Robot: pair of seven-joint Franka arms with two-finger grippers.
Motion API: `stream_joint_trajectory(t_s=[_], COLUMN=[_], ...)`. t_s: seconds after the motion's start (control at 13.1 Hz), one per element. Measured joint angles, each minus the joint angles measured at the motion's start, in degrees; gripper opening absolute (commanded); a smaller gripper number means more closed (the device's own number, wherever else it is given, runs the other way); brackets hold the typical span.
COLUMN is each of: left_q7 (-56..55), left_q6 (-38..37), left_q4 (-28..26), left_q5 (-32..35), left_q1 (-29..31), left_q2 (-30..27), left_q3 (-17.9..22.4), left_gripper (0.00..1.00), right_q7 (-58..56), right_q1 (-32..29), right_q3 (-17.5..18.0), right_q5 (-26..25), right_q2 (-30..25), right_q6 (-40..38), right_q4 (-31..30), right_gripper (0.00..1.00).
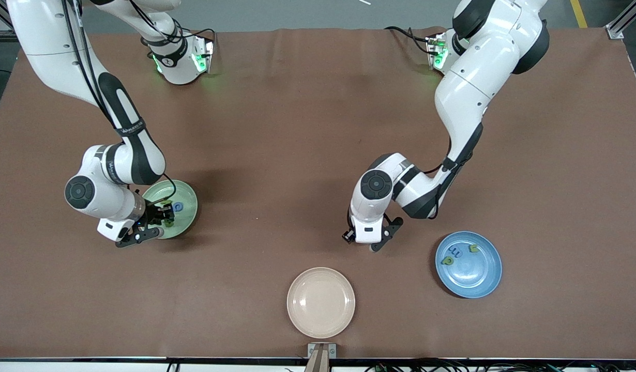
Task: Sort upper and lower case letters into plates
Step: 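Place the B on the green plate while the left gripper grasps plus sign, then carry the plus sign to the blue plate while the right gripper retracts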
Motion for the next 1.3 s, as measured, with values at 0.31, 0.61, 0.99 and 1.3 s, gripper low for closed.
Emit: stream_joint_trajectory(t_s=[0.31,0.61,0.99,1.3], left_q7=[0.0,0.0,0.5,14.4], left_q6=[-0.4,-0.6,-2.1,-5.3], left_q4=[0.2,0.4,1.8,1.2], left_q5=[0.0,0.0,0.0,0.0], left_q1=[-1.1,-1.3,-0.6,4.7], left_q2=[0.0,0.0,-0.6,-5.9], left_q3=[0.5,0.5,0.8,0.5], left_gripper=[0.34,0.02,0.01,0.01], right_q7=[3.8,9.8,12.2,12.3], right_q1=[0.0,-1.2,-1.6,-2.0], right_q3=[-0.3,-2.7,-4.0,-4.6], right_q5=[0.0,-0.1,-2.1,-4.6], right_q2=[-1.8,-8.0,-15.9,-16.1], right_q6=[-10.1,-23.8,-41.0,-47.2], right_q4=[6.0,10.1,16.0,27.0], right_gripper=[1.00,1.00,1.00,1.00])
